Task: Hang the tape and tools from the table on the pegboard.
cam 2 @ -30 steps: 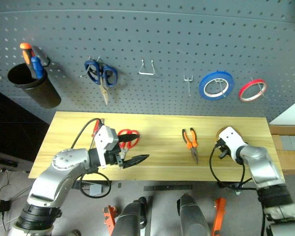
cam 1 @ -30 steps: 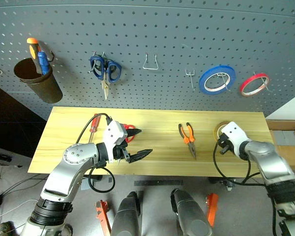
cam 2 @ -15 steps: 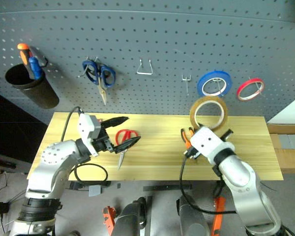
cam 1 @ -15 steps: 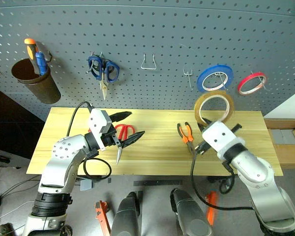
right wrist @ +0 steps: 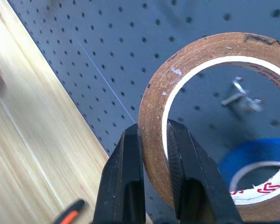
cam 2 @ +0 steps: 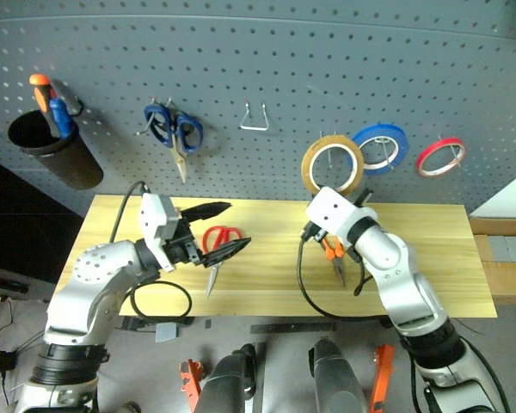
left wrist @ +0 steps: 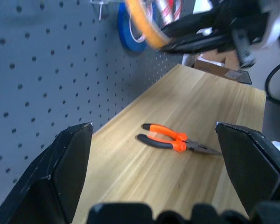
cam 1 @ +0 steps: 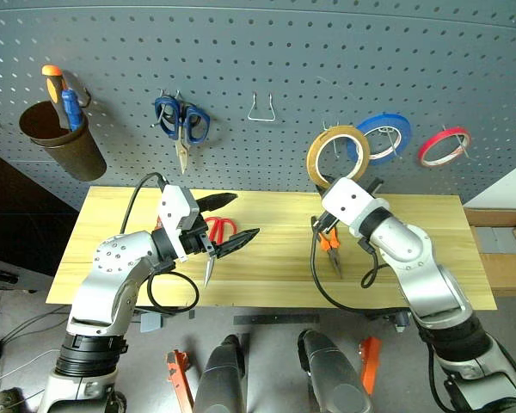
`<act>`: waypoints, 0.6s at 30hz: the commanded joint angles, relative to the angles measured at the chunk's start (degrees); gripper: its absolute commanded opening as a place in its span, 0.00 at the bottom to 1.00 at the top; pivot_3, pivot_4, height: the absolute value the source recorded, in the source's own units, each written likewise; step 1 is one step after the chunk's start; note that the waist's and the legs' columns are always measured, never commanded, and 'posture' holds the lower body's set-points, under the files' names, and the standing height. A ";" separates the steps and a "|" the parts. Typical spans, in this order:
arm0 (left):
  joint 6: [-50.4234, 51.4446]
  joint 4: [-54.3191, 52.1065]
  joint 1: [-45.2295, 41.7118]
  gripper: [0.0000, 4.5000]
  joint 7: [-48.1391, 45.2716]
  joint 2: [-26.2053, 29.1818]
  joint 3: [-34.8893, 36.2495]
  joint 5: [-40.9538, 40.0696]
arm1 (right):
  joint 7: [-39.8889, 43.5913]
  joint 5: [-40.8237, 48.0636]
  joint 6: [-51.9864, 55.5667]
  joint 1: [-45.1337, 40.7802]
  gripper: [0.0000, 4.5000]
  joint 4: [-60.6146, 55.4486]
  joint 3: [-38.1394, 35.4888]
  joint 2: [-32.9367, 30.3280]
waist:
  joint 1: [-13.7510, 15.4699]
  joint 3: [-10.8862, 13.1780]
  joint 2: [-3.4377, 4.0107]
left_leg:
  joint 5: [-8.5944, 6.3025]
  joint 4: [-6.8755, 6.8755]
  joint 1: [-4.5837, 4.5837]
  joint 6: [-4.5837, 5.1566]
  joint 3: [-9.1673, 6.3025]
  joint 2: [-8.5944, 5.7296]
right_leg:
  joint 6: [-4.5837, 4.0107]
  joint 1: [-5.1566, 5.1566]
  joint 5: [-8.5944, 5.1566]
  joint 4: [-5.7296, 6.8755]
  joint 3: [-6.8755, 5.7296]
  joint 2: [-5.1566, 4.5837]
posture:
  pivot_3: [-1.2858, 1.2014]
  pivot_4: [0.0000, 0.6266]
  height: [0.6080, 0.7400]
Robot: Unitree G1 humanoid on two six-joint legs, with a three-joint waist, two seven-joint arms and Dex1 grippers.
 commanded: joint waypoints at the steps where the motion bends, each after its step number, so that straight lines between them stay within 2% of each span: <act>1: -0.33 -2.79 0.25 1.00 0.42 0.25 0.43 -0.83 | 0.06 -0.25 -1.79 -0.64 0.02 -0.10 -0.14 0.53 | 0.05 0.00 0.00 | 0.00 0.00 0.00 0.00 0.00 0.00 | 0.00 0.00 0.00 0.00 0.00 -0.01 | 0.47 0.50 1.00; 3: -0.69 -2.69 0.52 1.00 0.29 0.55 0.43 -0.53 | 0.19 -0.18 -1.47 1.06 0.18 -1.13 -0.63 0.33 | 0.11 0.00 0.00 | 0.00 0.00 -0.01 0.00 0.00 0.00 | 0.00 0.00 0.00 -0.01 0.00 -0.02 | 0.47 0.50 1.00; 4: -1.00 -2.54 0.66 1.00 0.13 0.79 0.39 -0.26 | 0.41 -0.14 -1.19 2.53 0.22 -2.19 -0.74 0.03 | 0.14 0.00 0.00 | 0.00 0.00 -0.01 0.00 0.00 0.00 | 0.00 0.00 0.00 0.00 0.00 -0.02 | 0.47 0.50 1.00; 6: -1.45 -2.32 0.88 1.00 -0.10 1.09 0.33 0.10 | 0.74 -0.42 -0.85 5.10 0.37 -4.24 -0.65 -0.56 | 0.29 0.00 0.00 | 0.00 -0.01 -0.01 0.00 -0.04 0.00 | 0.00 0.00 0.00 -0.01 -0.04 -0.03 | 0.47 0.50 1.00; 10: -3.24 0.20 1.03 1.00 -1.82 3.00 0.39 1.60 | 2.01 -0.38 3.10 13.31 0.67 -12.03 0.23 -0.52 | 0.50 0.00 0.00 | 0.00 0.00 -0.02 0.00 -0.04 -0.01 | 0.00 0.00 0.00 -0.01 -0.03 -0.04 | 0.46 0.50 1.00; 12: -4.22 2.73 0.89 1.00 -3.86 4.97 0.24 2.52 | 2.36 1.06 7.65 16.33 0.82 -15.07 0.04 1.36 | 0.52 0.00 0.00 | 0.00 0.00 -0.02 0.00 -0.07 0.00 | 0.00 0.00 0.00 0.01 -0.05 -0.02 | 0.46 0.50 1.00; 14: -5.21 6.60 0.32 1.00 -7.51 8.13 -0.17 3.47 | 1.13 3.12 15.70 17.20 0.98 -16.39 -1.21 6.30 | 0.15 0.00 0.00 | 0.01 0.01 0.02 -0.01 -0.04 0.00 | -0.02 0.00 0.01 0.06 -0.02 0.05 | 0.46 0.50 1.00; 18: -4.79 10.92 -0.85 1.00 -12.90 11.89 -1.14 3.39 | -2.64 4.99 30.55 13.03 0.99 -12.91 -4.50 16.16 | -0.11 0.00 0.00 | 0.05 0.01 0.04 -0.08 -0.06 0.03 | -0.22 -0.05 0.13 0.06 -0.03 0.30 | 0.46 0.51 1.00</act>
